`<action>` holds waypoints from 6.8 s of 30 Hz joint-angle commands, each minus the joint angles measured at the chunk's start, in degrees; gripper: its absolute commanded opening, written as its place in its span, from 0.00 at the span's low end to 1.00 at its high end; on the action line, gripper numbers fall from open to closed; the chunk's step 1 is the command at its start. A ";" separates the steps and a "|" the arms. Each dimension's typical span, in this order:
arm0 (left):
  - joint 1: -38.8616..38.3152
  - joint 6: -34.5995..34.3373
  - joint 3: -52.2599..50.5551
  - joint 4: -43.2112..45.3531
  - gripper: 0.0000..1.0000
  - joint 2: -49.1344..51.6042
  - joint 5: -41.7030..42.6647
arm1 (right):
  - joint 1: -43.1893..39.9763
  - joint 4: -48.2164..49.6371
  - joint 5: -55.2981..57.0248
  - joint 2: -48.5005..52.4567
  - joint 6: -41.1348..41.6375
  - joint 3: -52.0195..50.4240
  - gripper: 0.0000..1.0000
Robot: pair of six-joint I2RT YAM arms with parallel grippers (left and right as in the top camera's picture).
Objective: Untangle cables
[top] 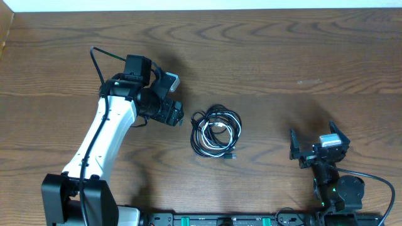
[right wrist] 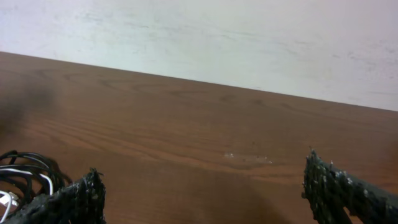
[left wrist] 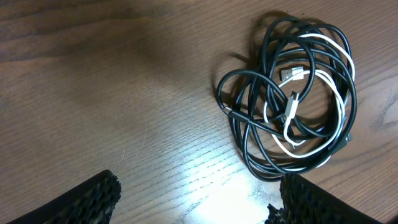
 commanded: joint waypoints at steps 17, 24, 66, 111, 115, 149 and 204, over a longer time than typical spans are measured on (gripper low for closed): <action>-0.13 0.33 0.31 0.04 0.83 0.70 0.76 | -0.31 -0.13 0.24 -0.31 0.83 -0.24 0.99; -0.13 0.33 0.31 0.24 0.83 0.70 0.74 | -0.31 -0.13 0.24 -0.31 0.83 -0.24 0.99; -10.25 2.64 -3.30 14.21 0.83 2.60 0.28 | -0.31 -0.13 0.24 -0.31 0.83 -0.24 0.99; -13.25 11.10 -3.34 18.51 0.36 19.71 -0.76 | -0.31 -0.11 0.24 -0.31 0.83 -0.24 0.99; -13.25 11.10 -3.34 18.51 0.08 19.71 -0.74 | -0.31 -0.13 0.24 -0.31 0.83 -0.24 0.99; -13.20 -3.85 -0.44 28.72 0.08 -16.50 -5.11 | -0.28 -0.13 0.24 -0.31 0.83 -0.24 0.99; 9.20 -4.57 -0.61 17.29 0.82 10.71 -16.13 | -0.28 0.04 -0.85 -0.31 4.04 -0.24 0.99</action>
